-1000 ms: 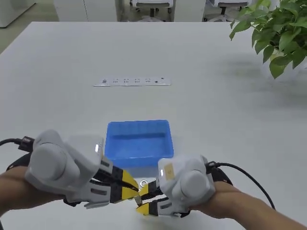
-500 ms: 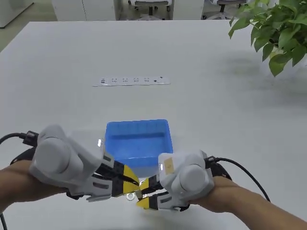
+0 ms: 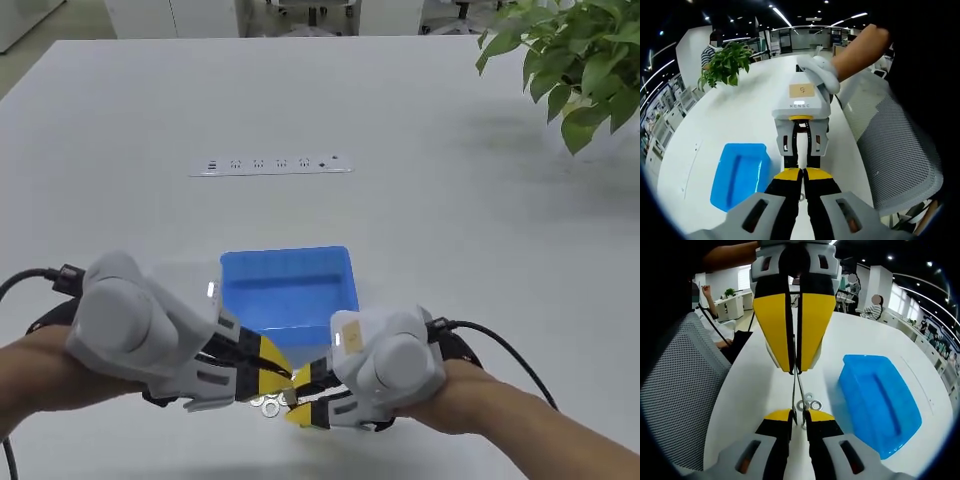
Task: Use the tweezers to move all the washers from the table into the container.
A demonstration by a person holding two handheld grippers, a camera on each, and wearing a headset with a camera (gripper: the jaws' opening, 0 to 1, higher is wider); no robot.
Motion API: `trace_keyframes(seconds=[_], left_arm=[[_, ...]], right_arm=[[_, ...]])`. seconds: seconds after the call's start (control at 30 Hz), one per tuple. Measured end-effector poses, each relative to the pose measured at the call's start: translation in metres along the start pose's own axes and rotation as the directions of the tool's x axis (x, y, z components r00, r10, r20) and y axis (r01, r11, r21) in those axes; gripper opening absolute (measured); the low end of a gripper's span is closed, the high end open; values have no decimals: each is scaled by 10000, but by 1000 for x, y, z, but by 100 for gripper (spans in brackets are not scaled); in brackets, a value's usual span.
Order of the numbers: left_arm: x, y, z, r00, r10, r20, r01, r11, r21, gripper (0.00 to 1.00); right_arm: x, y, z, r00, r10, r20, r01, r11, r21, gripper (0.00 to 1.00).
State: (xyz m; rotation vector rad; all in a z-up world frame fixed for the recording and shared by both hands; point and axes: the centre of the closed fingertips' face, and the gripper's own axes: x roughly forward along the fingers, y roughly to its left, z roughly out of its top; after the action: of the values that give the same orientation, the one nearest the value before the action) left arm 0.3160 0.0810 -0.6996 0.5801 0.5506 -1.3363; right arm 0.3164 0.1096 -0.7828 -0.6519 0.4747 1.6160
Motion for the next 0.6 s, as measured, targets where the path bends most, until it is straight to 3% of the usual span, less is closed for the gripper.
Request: trace_keyframes(seconds=[0.6], left_arm=[[1, 4, 0, 10000, -42, -60, 43, 9999, 116, 6]], right_arm=[[-2, -5, 2, 9999, -121, 98, 120, 9999, 65, 13]])
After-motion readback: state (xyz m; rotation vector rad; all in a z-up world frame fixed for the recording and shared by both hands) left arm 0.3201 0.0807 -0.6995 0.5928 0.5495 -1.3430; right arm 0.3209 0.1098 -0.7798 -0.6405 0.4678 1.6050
